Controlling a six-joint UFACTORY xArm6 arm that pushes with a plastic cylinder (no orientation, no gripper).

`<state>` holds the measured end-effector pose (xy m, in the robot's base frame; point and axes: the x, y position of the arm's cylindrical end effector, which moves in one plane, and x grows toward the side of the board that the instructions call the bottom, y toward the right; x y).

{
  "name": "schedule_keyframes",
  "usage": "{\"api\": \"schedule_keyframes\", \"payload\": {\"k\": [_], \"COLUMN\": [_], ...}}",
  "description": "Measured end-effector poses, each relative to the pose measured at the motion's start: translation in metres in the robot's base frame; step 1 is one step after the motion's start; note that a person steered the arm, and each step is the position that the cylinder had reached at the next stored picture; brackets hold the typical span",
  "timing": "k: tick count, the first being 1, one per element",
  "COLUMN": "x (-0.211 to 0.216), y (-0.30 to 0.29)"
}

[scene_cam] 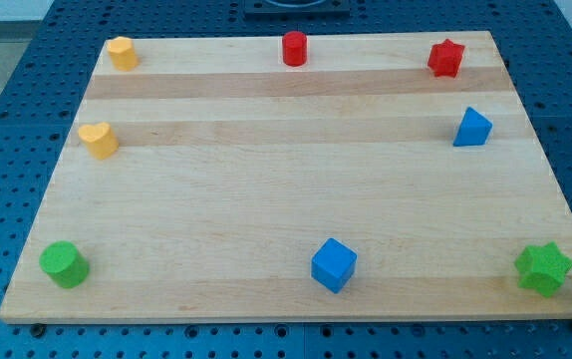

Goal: Push the blue cube slightly to the up

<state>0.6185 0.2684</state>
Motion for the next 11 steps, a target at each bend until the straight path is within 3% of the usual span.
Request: {"api": "schedule_keyframes", "payload": {"k": [2, 4, 6, 8, 11], "x": [-0.001, -0.001, -0.061, -0.052, -0.034], "y": [-0.15, -0.263, -0.245, -0.293, -0.233]}}
